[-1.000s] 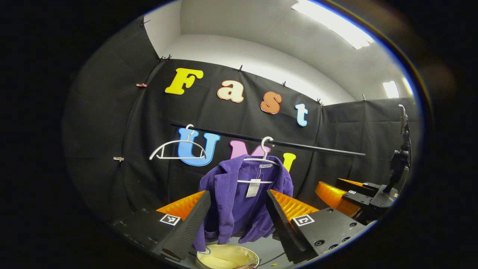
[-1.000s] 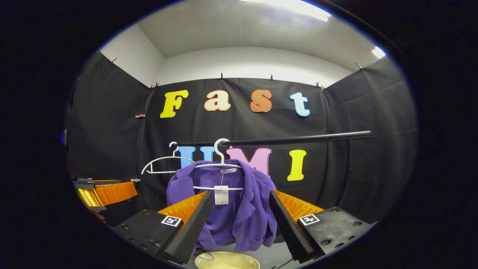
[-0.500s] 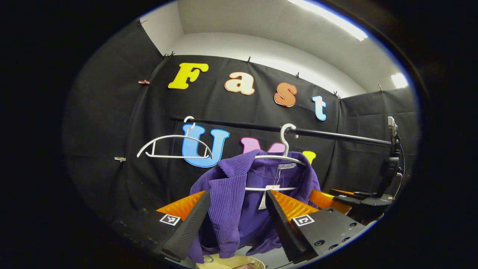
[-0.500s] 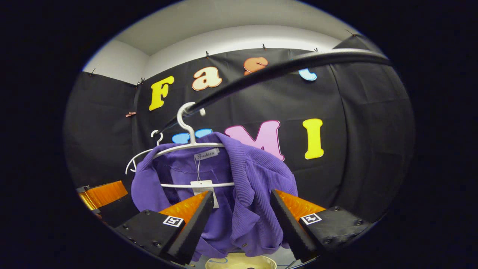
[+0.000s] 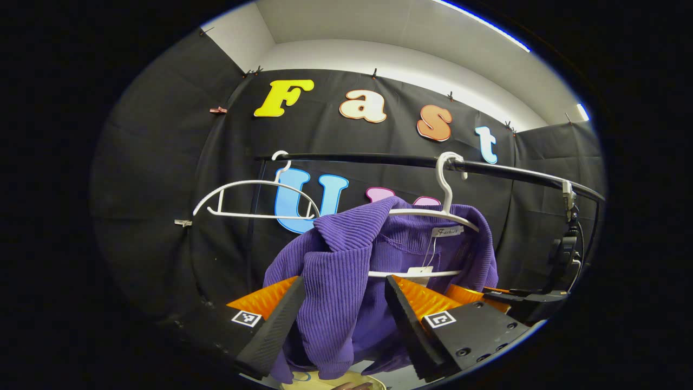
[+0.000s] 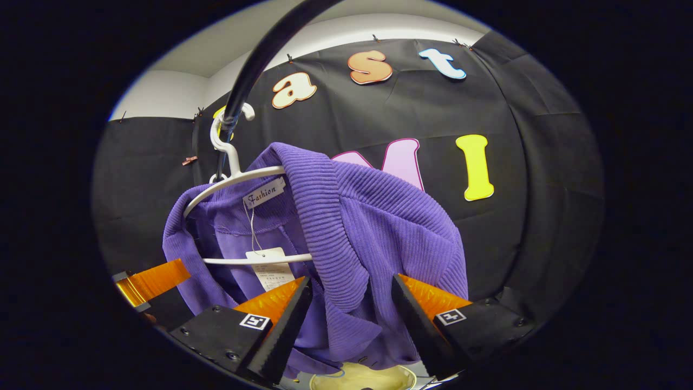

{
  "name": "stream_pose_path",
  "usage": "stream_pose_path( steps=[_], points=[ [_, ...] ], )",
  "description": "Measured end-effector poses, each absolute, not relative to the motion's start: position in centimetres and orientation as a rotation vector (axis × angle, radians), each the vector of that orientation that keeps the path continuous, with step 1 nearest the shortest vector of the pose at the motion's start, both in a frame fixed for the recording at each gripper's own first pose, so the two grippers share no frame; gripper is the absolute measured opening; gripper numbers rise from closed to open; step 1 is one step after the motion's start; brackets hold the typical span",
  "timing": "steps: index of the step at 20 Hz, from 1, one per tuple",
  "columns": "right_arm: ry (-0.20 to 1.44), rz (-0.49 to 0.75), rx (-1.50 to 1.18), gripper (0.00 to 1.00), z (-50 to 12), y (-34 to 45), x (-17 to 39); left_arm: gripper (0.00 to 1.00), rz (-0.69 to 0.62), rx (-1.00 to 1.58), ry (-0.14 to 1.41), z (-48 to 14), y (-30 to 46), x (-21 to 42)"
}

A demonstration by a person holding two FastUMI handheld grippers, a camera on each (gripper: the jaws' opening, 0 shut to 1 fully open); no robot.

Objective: Grasp the clothes on the hanger with both hands and then place them into the laundry hamper below.

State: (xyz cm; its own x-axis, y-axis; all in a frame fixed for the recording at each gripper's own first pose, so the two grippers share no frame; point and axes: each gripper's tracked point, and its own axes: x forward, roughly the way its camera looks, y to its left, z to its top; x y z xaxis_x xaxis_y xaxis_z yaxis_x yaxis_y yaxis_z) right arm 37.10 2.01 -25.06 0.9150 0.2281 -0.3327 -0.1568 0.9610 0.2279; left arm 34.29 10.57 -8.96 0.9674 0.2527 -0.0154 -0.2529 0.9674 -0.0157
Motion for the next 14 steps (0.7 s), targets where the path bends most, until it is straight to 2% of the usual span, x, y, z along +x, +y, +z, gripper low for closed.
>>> stream_pose_path(
  steps=[2, 4, 5, 14],
  points=[
    [0.376, 0.213, 0.2, 0.95, -25.5, 2.2, 37.6, 0.93, 0.294, -0.011, 0.028, -9.6, 11.2, 34.8],
    [0.377, 0.215, 0.201, 0.86, -25.6, 2.1, 38.3, 0.93, 0.35, 0.001, 0.006, -9.4, 12.4, 34.6],
    [0.376, 0.216, 0.208, 0.86, -25.6, 2.0, 38.6, 0.93, 0.37, -0.001, -0.018, -9.1, 12.8, 34.6],
    [0.373, 0.211, 0.222, 0.86, -25.8, 1.7, 39.7, 0.93, 0.301, -0.02, 0.014, -10.7, 12.0, 38.2]
  ],
)
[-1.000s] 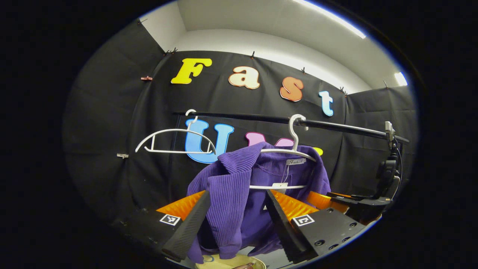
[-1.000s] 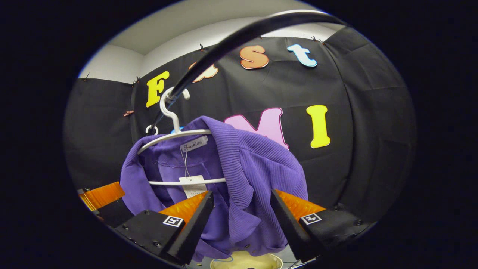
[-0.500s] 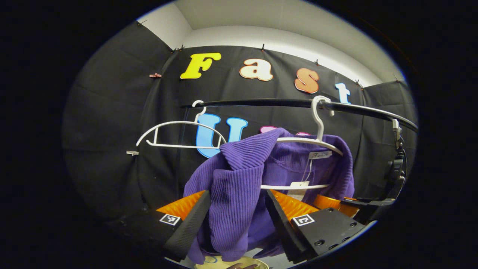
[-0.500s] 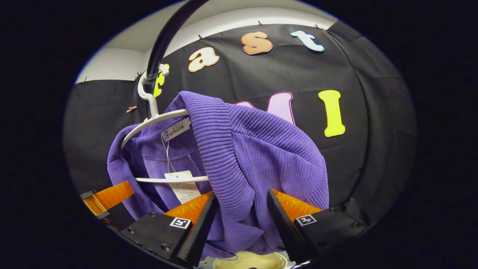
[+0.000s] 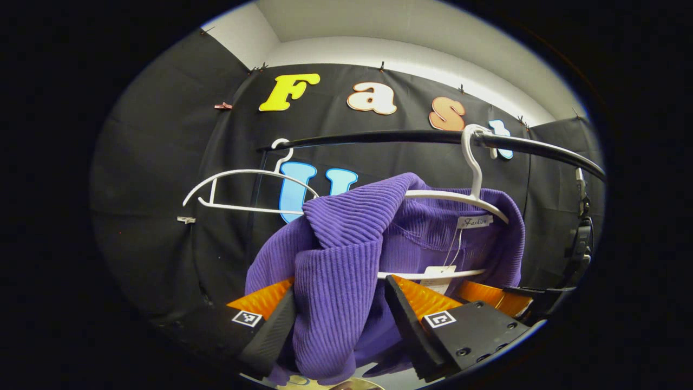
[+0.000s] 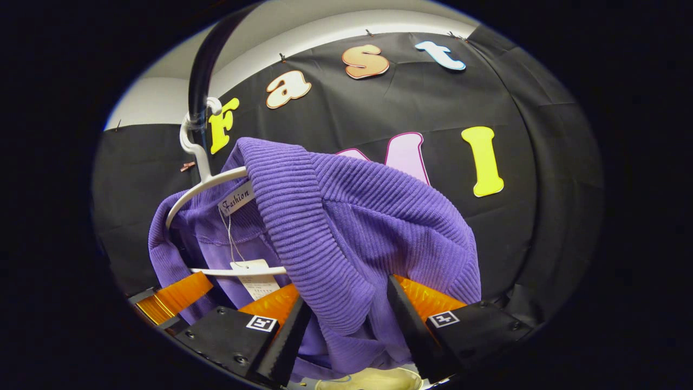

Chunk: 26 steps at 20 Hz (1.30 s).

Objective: Grasp the clothes on the hanger with both hands and then place them into the laundry hamper below.

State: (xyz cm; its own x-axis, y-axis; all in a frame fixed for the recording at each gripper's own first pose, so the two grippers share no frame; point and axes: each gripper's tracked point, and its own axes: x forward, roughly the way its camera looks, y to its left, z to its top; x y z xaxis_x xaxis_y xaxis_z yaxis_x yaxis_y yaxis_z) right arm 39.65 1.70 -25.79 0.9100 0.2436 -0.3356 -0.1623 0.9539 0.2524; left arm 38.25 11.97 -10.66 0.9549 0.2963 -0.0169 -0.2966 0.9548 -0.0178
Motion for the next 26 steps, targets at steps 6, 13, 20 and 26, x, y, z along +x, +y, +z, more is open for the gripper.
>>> stream_pose_path(
  steps=[6, 13, 20, 26],
  points=[
    [0.356, 0.205, 0.181, 0.14, -26.0, -1.0, 41.3, 0.12, 0.303, -0.111, -0.019, -9.1, 15.0, 37.4],
    [0.303, 0.261, 0.296, 0.14, -23.8, -3.5, 40.8, 0.08, 0.368, -0.001, -0.064, -5.4, 16.3, 36.1],
    [0.267, 0.338, 0.453, 0.14, -21.1, -4.2, 39.8, 0.08, 0.397, 0.044, -0.138, -1.1, 17.4, 34.9],
    [0.184, 0.382, 0.547, 0.1, -17.7, -4.8, 39.2, 0.08, 0.412, 0.14, -0.18, 1.1, 18.0, 34.9]
  ],
)
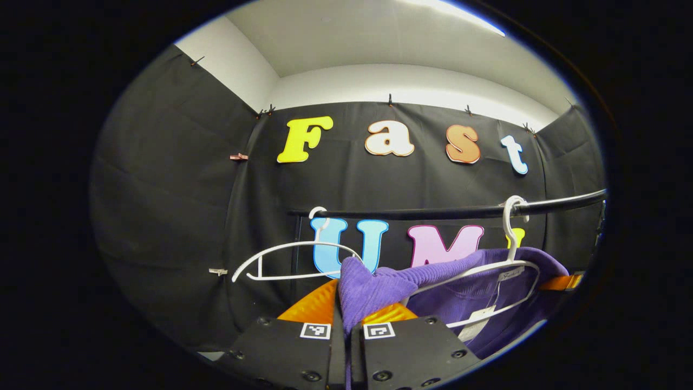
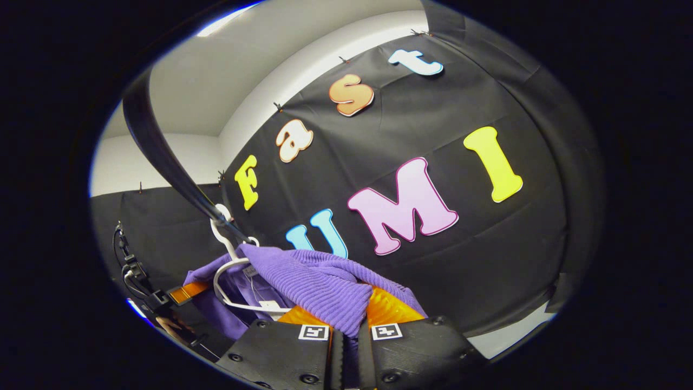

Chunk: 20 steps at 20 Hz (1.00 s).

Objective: Grasp the clothes on the hanger with both hands and then place them into the laundry hamper below.

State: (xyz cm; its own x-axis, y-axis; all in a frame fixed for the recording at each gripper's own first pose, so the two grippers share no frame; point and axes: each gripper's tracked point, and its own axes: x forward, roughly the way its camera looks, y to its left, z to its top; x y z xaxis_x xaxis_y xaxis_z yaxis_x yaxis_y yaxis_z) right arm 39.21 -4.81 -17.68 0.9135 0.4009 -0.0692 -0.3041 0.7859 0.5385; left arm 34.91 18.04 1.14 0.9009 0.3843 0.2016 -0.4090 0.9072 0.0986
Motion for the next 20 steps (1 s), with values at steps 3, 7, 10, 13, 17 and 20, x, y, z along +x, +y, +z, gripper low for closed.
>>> stream_pose_path(
  steps=[3, 7, 10, 13, 17, 20],
  points=[
    [0.162, 0.365, 0.652, 0.14, -16.8, -5.2, 39.8, 0.08, 0.415, 0.182, -0.181, 1.5, 19.0, 35.9],
    [0.142, 0.355, 0.679, 0.14, -16.1, -3.6, 40.1, 0.08, 0.451, 0.197, -0.162, 0.5, 21.3, 36.1],
    [0.152, 0.424, 0.71, 0.14, -15.5, -0.8, 40.2, 0.08, 0.498, 0.175, -0.143, 0.1, 23.9, 35.9],
    [0.153, 0.461, 0.718, 0.14, -15.2, 0.7, 40.4, 0.08, 0.516, 0.125, -0.11, -2.0, 26.0, 36.6],
    [0.143, 0.459, 0.745, 0.14, -15.0, 0.2, 41.4, 0.08, 0.49, 0.031, 0.023, -9.4, 25.2, 37.1],
    [0.158, 0.368, 0.698, 0.14, -17.4, -2.2, 42.1, 0.08, 0.416, -0.055, 0.093, -14.3, 20.7, 37.1]
  ],
)
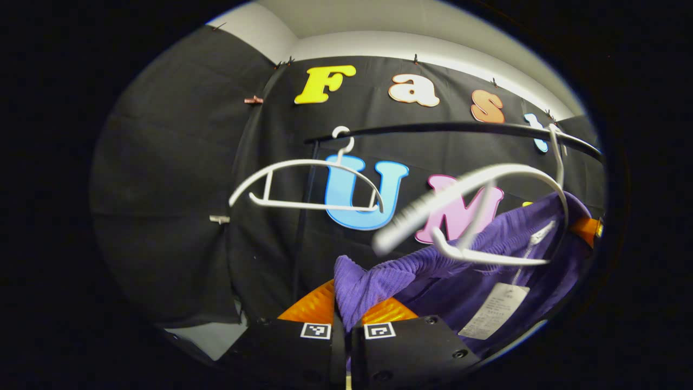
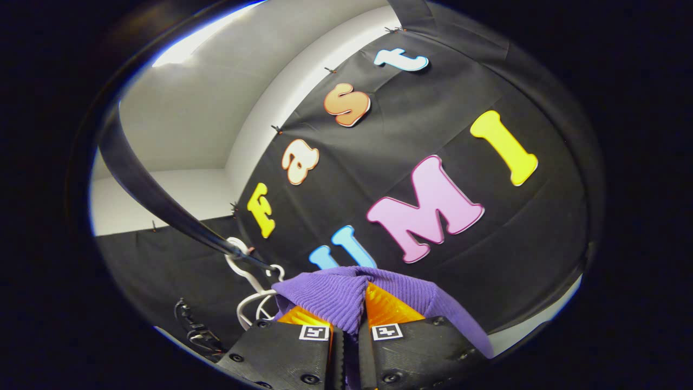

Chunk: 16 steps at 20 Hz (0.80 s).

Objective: Grasp the clothes on the hanger with both hands and then place them into the laundry hamper below.

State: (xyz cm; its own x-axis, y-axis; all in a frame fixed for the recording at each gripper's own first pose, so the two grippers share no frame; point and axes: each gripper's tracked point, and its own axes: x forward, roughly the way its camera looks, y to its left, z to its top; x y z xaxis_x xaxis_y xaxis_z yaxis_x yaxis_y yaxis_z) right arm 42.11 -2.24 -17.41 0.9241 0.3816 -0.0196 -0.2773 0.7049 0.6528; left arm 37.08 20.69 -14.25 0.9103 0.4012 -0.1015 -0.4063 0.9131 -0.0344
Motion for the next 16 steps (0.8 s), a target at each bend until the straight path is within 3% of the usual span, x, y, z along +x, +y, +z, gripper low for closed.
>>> stream_pose_path(
  steps=[7, 10, 16],
  points=[
    [0.173, 0.125, 0.588, 0.14, -21.0, -8.8, 42.3, 0.08, 0.145, -0.039, 0.303, -21.4, 9.2, 38.5],
    [0.258, 0.02, 0.466, 0.14, -25.5, -11.4, 41.8, 0.08, 0.056, -0.031, 0.369, -23.4, 6.1, 38.7],
    [0.503, 0.048, 0.294, 0.14, -33.9, -9.2, 37.1, 0.08, 0.015, -0.043, 0.48, -26.3, 5.1, 37.0]
  ],
)
